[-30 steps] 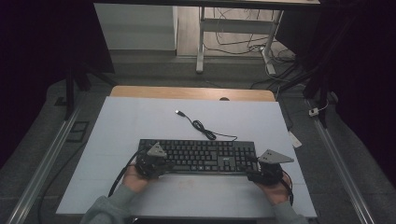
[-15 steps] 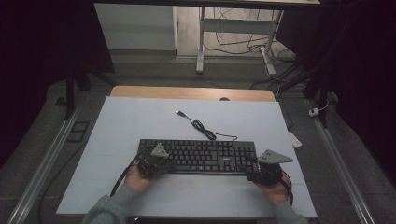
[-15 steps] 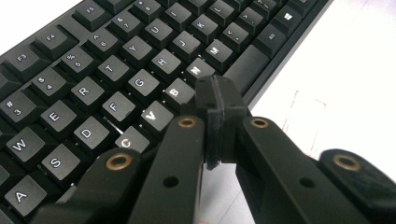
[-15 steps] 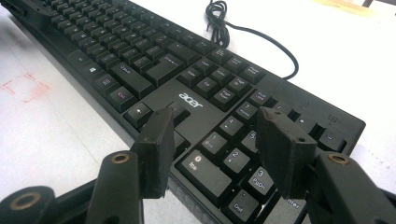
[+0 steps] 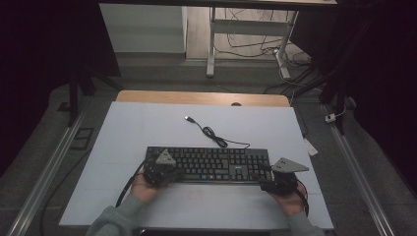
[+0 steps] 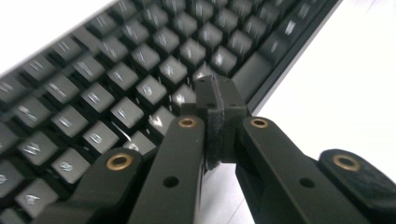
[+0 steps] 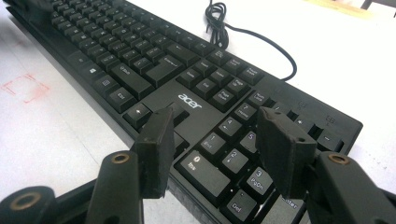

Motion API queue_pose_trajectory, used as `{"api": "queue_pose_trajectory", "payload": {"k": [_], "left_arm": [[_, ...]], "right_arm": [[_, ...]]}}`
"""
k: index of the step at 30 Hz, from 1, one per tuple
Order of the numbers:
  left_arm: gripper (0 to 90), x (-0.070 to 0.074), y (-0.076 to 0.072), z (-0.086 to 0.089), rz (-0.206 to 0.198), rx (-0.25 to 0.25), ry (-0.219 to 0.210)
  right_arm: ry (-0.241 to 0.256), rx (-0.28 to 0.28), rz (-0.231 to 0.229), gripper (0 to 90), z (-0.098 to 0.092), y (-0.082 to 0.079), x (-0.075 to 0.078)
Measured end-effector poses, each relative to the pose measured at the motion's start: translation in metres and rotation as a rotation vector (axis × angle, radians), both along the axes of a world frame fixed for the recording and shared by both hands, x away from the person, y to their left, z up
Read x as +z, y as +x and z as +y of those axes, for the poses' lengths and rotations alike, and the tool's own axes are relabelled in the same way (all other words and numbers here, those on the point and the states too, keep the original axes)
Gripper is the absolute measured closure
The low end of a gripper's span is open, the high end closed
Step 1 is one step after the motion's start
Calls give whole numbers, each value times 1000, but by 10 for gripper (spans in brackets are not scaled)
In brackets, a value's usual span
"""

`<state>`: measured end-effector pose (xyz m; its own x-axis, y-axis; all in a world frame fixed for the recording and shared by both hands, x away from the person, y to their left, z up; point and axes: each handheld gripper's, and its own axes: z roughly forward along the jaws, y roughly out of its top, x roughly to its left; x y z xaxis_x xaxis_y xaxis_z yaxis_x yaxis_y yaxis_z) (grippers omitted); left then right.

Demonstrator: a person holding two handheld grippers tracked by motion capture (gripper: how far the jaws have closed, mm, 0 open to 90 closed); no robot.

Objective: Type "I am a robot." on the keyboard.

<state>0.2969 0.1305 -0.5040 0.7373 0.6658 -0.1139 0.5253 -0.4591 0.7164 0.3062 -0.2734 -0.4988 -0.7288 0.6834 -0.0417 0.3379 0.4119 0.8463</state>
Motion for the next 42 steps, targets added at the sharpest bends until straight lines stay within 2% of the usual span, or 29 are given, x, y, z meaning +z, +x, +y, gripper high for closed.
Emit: {"api": "queue_pose_trajectory", "payload": {"k": [6,10,14,15,18,23,30,35,42], "left_arm": [[875,9,-3,15,-34,51,-69],[683,13,-4,26,-32,87,-116],[508,15,-5,31,-49,138,-97],[447,15,-5,32,-52,148,-88],[411,15,-5,35,-48,170,-77],[386,19,-6,40,-38,183,-101],[359,19,-5,43,-32,194,-92],[385,21,-3,48,-44,202,-79],[434,27,-1,57,-48,213,-93]], "right_arm": [[-5,12,0,472,1,1,-1],[-15,26,9,471,2,1,-3],[-16,31,12,471,2,1,-4],[3,37,15,471,2,2,-4],[1,33,13,471,3,2,-4],[18,44,20,470,5,5,-4],[28,51,35,468,6,6,-4],[32,63,39,468,10,7,-5],[31,62,52,469,11,9,-6]]}}
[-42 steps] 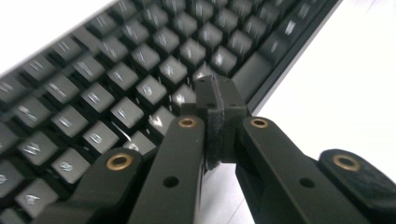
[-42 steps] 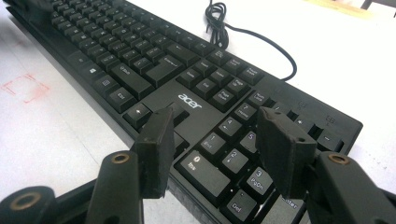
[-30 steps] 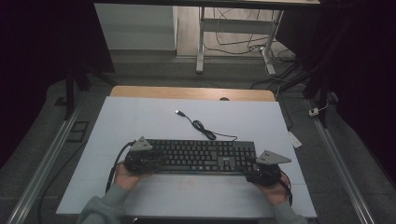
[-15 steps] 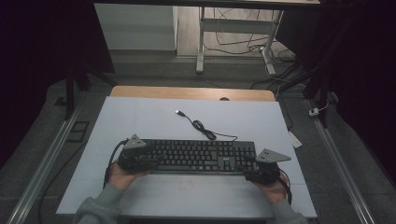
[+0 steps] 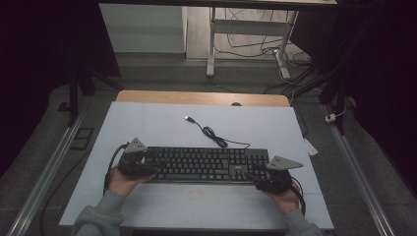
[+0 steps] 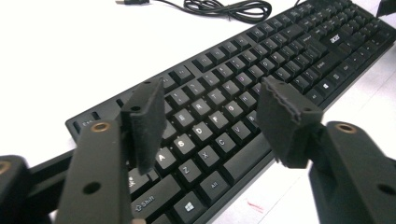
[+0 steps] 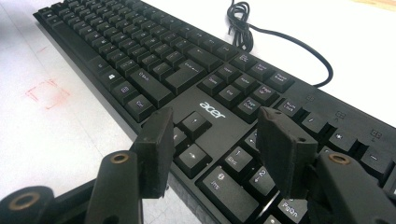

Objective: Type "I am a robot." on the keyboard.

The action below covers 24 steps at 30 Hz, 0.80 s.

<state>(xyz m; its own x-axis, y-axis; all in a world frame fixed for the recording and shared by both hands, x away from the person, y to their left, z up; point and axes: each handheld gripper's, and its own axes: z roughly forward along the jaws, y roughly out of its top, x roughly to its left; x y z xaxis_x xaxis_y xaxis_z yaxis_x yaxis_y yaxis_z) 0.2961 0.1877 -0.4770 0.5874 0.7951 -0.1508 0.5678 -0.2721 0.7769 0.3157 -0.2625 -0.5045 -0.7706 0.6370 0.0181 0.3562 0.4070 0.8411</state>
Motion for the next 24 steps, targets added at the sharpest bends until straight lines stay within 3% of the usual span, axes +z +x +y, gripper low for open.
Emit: {"api": "queue_pose_trajectory", "payload": {"k": [14,18,24], "left_arm": [[564,-5,10,-2,38,-6,34],[668,-8,11,-1,46,-16,40],[878,-11,13,-4,53,-29,91]], "right_arm": [[-3,-11,3,470,0,1,0],[-22,-16,2,471,1,1,-1],[-31,-14,4,472,2,1,-1]]}}
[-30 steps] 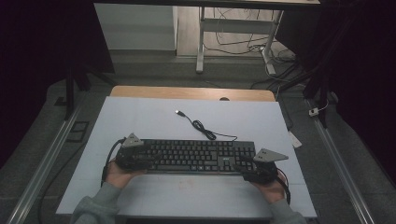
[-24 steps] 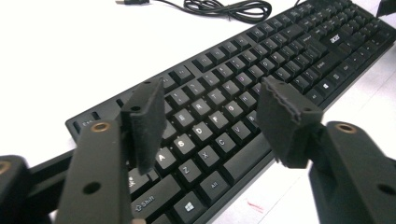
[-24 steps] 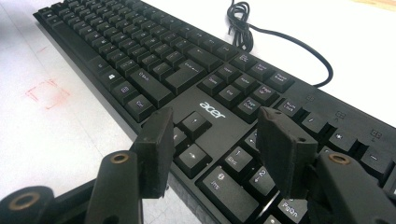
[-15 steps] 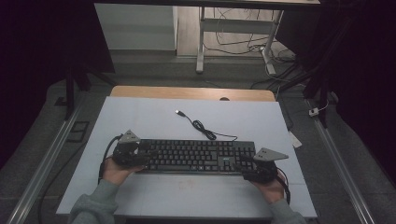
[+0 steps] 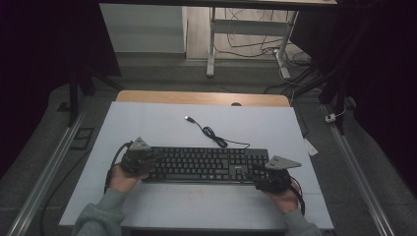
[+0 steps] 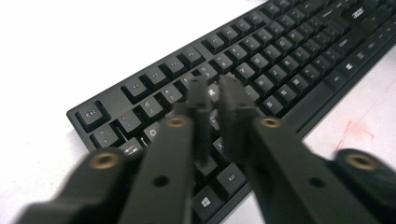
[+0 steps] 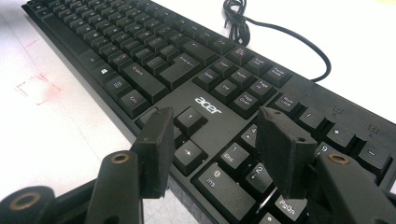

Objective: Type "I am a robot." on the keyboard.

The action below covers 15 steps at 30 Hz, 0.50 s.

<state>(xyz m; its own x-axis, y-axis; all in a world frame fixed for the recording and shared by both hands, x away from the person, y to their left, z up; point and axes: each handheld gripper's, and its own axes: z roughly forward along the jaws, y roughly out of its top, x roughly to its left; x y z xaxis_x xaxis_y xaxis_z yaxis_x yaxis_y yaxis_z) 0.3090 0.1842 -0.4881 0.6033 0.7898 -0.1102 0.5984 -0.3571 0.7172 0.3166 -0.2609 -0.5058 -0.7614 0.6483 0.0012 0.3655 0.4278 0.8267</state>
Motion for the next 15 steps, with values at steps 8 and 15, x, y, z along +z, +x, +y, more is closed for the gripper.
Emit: {"api": "queue_pose_trajectory", "payload": {"k": [8,15], "left_arm": [[889,-14,6,-1,43,9,88],[889,-19,8,3,59,18,103]], "right_arm": [[2,-10,0,472,-1,0,1],[1,-9,1,472,-1,0,0]]}}
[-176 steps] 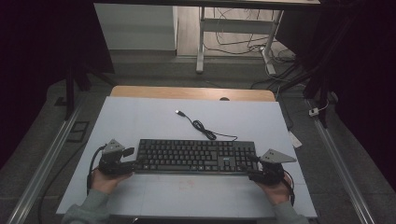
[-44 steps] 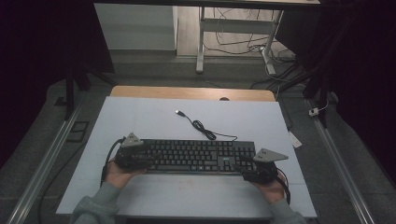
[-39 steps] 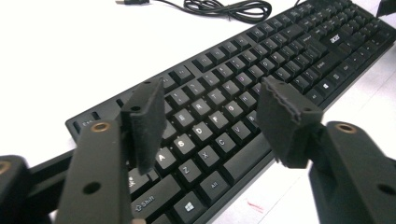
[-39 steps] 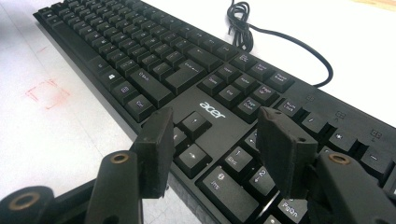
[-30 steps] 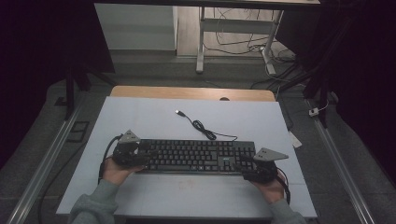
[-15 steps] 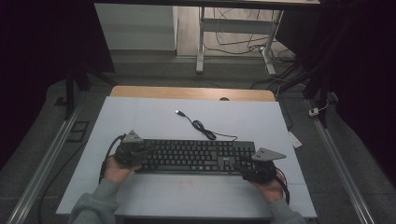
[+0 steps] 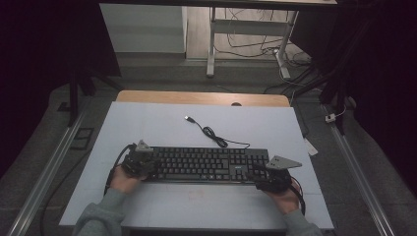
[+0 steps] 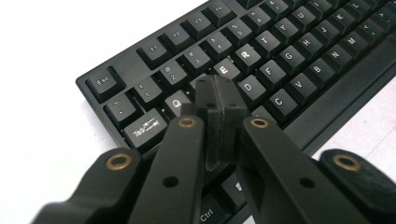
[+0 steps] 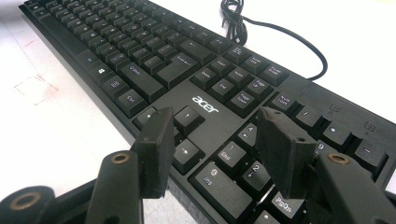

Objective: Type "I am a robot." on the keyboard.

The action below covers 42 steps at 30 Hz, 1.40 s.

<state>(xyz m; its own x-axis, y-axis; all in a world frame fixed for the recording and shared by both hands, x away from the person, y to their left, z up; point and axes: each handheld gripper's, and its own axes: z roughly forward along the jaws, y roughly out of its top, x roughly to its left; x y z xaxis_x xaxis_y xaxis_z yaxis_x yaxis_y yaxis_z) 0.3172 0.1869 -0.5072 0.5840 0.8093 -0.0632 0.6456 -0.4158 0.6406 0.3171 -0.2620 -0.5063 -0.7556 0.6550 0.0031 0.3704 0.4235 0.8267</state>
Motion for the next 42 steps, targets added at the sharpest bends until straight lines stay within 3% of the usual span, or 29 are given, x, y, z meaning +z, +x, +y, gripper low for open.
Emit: {"api": "queue_pose_trajectory", "payload": {"k": [28,34,41,42], "left_arm": [[889,-10,5,-4,28,6,30],[890,-9,4,-3,13,14,27],[886,4,-4,3,-58,26,-64],[852,5,-5,4,-64,26,-85]], "right_arm": [[-14,-4,-1,472,1,1,-1],[-14,-7,-3,471,1,0,-1],[-9,-10,-8,473,0,1,-1],[-11,-12,-10,473,0,2,-1]]}}
